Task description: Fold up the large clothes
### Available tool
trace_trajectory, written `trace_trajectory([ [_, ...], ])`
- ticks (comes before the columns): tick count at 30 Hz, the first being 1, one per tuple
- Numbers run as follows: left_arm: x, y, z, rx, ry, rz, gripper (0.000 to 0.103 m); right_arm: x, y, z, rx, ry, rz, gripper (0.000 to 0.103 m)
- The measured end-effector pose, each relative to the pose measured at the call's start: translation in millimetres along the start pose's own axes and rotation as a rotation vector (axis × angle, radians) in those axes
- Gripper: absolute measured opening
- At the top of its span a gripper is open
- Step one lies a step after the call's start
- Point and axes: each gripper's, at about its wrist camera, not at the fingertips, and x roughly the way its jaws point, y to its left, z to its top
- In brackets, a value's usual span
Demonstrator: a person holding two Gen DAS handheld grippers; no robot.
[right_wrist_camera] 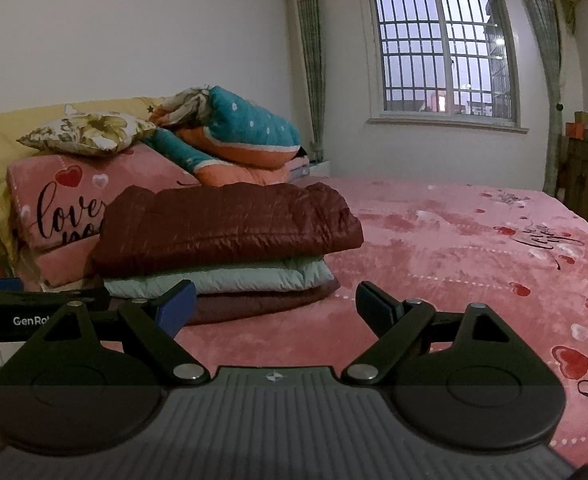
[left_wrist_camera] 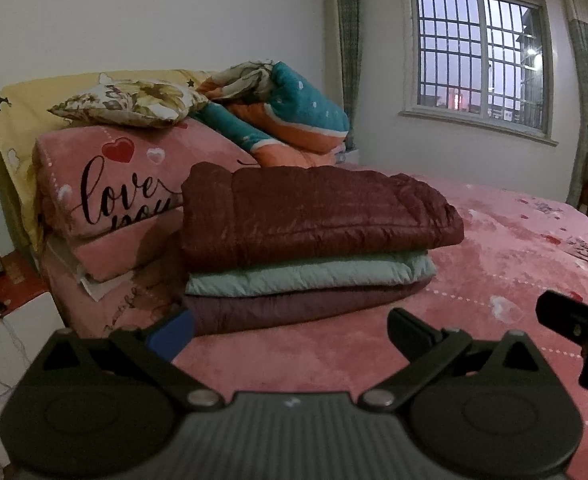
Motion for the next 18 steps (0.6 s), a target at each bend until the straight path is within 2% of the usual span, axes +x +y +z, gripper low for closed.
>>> trace_trajectory([
  [8, 0.8, -2.5, -2.5, 0.011, -0.014, 0.010, 0.102, 1.9, -0.6, -0.9, -0.004, 0.010, 0.002, 0.103],
  [18, 6.6, -7.7, -4.7, 0.023, -0.012, -0.012, 0.102, 7.9, -3.3, -3.4, 0.008, 0.037, 0.010, 0.103],
])
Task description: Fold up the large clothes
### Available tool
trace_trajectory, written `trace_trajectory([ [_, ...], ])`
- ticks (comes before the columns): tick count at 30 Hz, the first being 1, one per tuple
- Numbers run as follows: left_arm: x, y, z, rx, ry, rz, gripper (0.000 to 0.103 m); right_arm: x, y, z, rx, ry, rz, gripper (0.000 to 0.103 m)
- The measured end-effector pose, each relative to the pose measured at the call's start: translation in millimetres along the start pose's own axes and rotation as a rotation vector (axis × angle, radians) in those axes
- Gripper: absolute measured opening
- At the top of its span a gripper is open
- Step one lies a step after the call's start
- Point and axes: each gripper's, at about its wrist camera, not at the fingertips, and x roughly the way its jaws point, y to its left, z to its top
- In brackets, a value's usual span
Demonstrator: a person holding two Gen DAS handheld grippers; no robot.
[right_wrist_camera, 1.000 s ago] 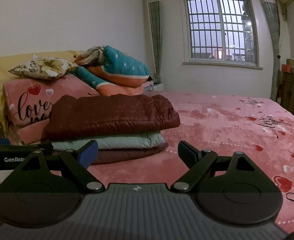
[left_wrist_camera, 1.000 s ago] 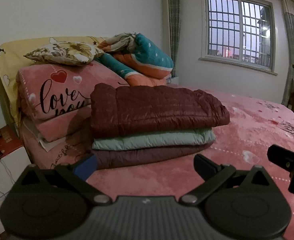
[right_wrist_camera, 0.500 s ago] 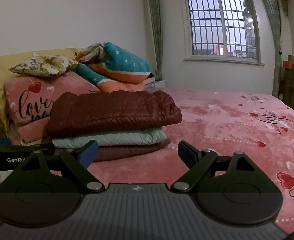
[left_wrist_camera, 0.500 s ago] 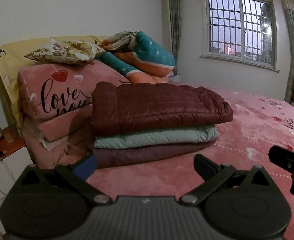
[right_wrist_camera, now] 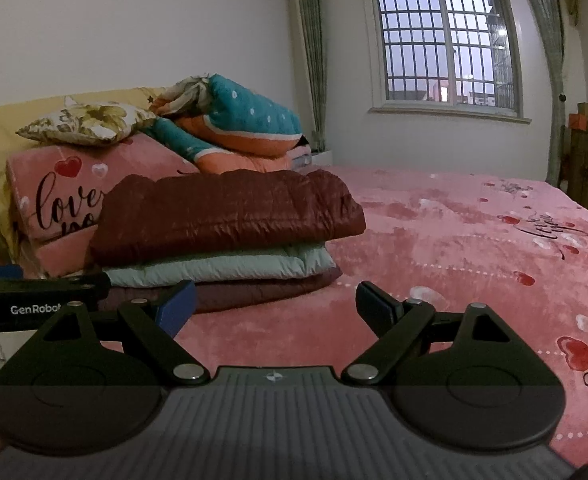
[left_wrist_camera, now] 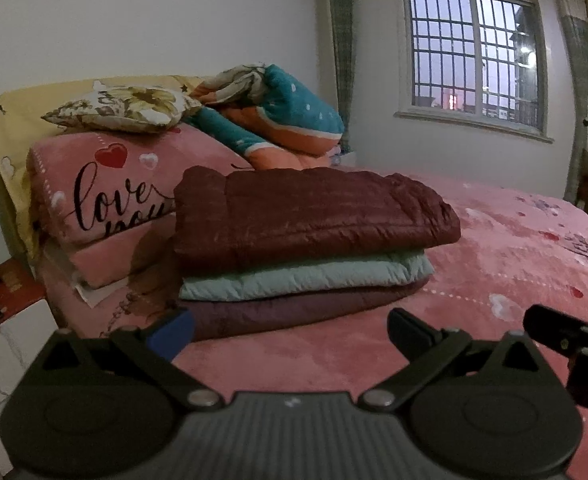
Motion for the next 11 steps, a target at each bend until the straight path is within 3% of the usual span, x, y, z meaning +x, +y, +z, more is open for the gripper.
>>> trace_trajectory([
  [11, 16, -11, -7, 0.018, 0.054, -0.021, 0.102, 10, -6, -3, 0.028, 0.026, -0.006, 0.103],
])
